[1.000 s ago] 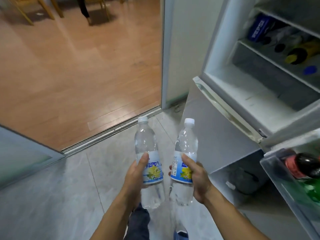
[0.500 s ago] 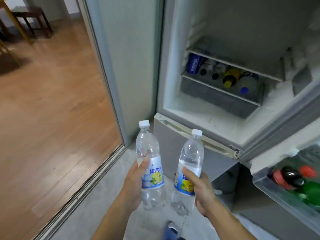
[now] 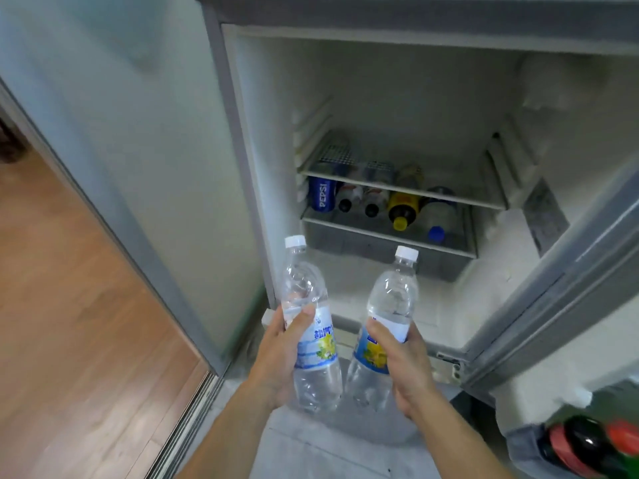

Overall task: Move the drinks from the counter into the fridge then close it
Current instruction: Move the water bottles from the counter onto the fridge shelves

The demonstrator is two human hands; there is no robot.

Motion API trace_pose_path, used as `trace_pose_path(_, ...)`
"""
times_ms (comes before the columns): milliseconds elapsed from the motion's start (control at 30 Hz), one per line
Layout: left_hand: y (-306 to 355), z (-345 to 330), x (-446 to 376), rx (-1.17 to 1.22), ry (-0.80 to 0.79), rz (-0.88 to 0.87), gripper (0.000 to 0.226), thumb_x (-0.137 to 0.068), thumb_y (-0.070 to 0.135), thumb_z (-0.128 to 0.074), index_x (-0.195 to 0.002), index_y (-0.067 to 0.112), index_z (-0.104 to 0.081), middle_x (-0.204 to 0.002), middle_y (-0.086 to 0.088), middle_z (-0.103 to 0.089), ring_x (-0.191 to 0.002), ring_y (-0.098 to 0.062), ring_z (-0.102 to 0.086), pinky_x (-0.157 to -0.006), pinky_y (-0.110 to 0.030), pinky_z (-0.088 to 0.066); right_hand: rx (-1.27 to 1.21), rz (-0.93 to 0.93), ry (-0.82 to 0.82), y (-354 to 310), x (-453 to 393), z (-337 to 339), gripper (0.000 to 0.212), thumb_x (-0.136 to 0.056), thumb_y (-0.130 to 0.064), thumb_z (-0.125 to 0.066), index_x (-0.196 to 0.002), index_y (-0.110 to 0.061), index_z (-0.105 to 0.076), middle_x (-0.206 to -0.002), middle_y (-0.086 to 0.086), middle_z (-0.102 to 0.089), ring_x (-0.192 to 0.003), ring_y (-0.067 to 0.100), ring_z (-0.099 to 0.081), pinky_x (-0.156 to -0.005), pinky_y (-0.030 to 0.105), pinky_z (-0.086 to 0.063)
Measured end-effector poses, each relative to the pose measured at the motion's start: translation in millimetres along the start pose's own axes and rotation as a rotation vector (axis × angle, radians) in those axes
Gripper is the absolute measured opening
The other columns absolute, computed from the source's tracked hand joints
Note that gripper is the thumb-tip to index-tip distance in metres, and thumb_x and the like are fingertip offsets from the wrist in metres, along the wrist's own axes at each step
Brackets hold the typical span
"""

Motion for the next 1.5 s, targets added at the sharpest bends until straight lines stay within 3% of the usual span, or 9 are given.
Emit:
trace_pose_path(300,134,-87,-112,-0.096,-0.132,-0.238,0.012,-0.089,0.017,-0.069,-0.099,0.022,-0.066,-0.092,-0.006,-0.076,-0.081,-0.022,-0.073,-0.074,-0.042,-0.061,-0.185,0.223,0.080,-141,-105,-21,0.042,-0.085,-0.014,-0.074,-0.124,-0.015,-0.060,-0.109,0.007,-0.074,-0.093,0.021,-0.073,-0.076,0.031,-0.058)
trace_pose_path(533,229,-146,-201,-0.264,-0.146,-0.605,0.026,-0.086,0.003,-0.071,-0.094,0.025,-0.059,-0.077,0.011,-0.068,-0.064,0.000,-0.068,-0.059,-0.021,-0.054,-0.031,0.481,0.129,-253,-198,-48,0.046,-0.076,-0.036,-0.080,-0.114,-0.028,-0.055,-0.106,-0.010,-0.067,-0.098,0.008,-0.068,-0.077,0.026,-0.054)
trace_pose_path(700,254,-173,-252,-0.358,-0.165,-0.710,0.031,-0.092,-0.002,-0.060,-0.093,0.027,-0.048,-0.048,0.018,-0.057,-0.037,0.005,-0.049,-0.040,-0.019,-0.044,0.036,0.535,0.122,-272,-251,-64,0.052,-0.087,-0.024,-0.075,-0.128,-0.017,-0.044,-0.110,-0.008,-0.062,-0.094,0.001,-0.066,-0.081,0.022,-0.056)
trace_pose_path(767,253,-175,-269,-0.368,-0.125,-0.735,0.032,-0.092,-0.002,-0.061,-0.109,0.020,-0.046,-0.058,0.014,-0.062,-0.044,0.004,-0.053,-0.044,-0.020,-0.047,0.054,0.580,0.082,-272,-266,-69,0.046,-0.089,-0.018,-0.073,-0.125,-0.019,-0.044,-0.108,-0.009,-0.063,-0.087,-0.008,-0.067,-0.072,0.013,-0.053)
trace_pose_path(867,246,-177,-287,-0.390,-0.121,-0.678,0.060,-0.091,0.009,-0.066,-0.142,0.009,-0.033,-0.110,-0.021,-0.062,-0.093,-0.032,-0.066,-0.075,-0.045,-0.056,0.131,0.612,0.036,-274,-278,-80,0.052,-0.090,-0.018,-0.072,-0.133,-0.014,-0.043,-0.116,-0.004,-0.063,-0.097,-0.003,-0.065,-0.077,0.013,-0.054)
trace_pose_path(967,248,-175,-293,-0.577,-0.014,-0.750,0.079,-0.086,0.020,-0.074,-0.150,0.016,-0.027,-0.141,-0.007,-0.049,-0.121,-0.021,-0.052,-0.088,-0.022,-0.043,0.168,0.638,0.033,-279,-282,-86,0.056,-0.089,-0.017,-0.073,-0.135,-0.012,-0.041,-0.119,-0.002,-0.062,-0.101,0.000,-0.063,-0.080,0.013,-0.053)
trace_pose_path(1233,240,-155,-311,-1.107,0.152,-0.782,0.073,-0.083,0.049,-0.069,-0.139,0.017,-0.035,-0.131,-0.006,-0.058,-0.102,-0.022,-0.061,-0.072,-0.026,-0.040,0.578,0.608,0.161,-251,-286,-63,0.080,-0.056,-0.064,-0.078,-0.120,-0.023,-0.052,-0.111,-0.010,-0.062,-0.096,0.008,-0.063,-0.080,0.025,-0.054)
trace_pose_path(1333,241,-156,-319,-1.115,0.182,-0.819,0.067,-0.084,0.049,-0.069,-0.135,0.020,-0.037,-0.130,-0.004,-0.059,-0.099,-0.023,-0.060,-0.071,-0.028,-0.038,0.597,0.656,0.156,-250,-298,-60,0.070,-0.056,-0.056,-0.083,-0.111,-0.026,-0.051,-0.097,-0.017,-0.059,-0.084,-0.003,-0.060,-0.071,0.018,-0.051)
trace_pose_path(1500,256,-171,-348,-1.125,0.217,-0.816,0.073,-0.086,0.042,-0.071,-0.142,0.014,-0.033,-0.141,-0.010,-0.052,-0.122,-0.031,-0.056,-0.093,-0.032,-0.046,0.654,0.608,0.158,-268,-329,-68,0.071,-0.070,-0.037,-0.086,-0.126,-0.015,-0.048,-0.116,0.000,-0.059,-0.101,0.018,-0.063,-0.081,0.039,-0.060)
Point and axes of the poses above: each hand's wrist, its own x-axis away from the middle knuckle, its own z-axis out of the back of the hand, y = z × x, the point moved 6 cm from there along -x, towards the middle knuckle
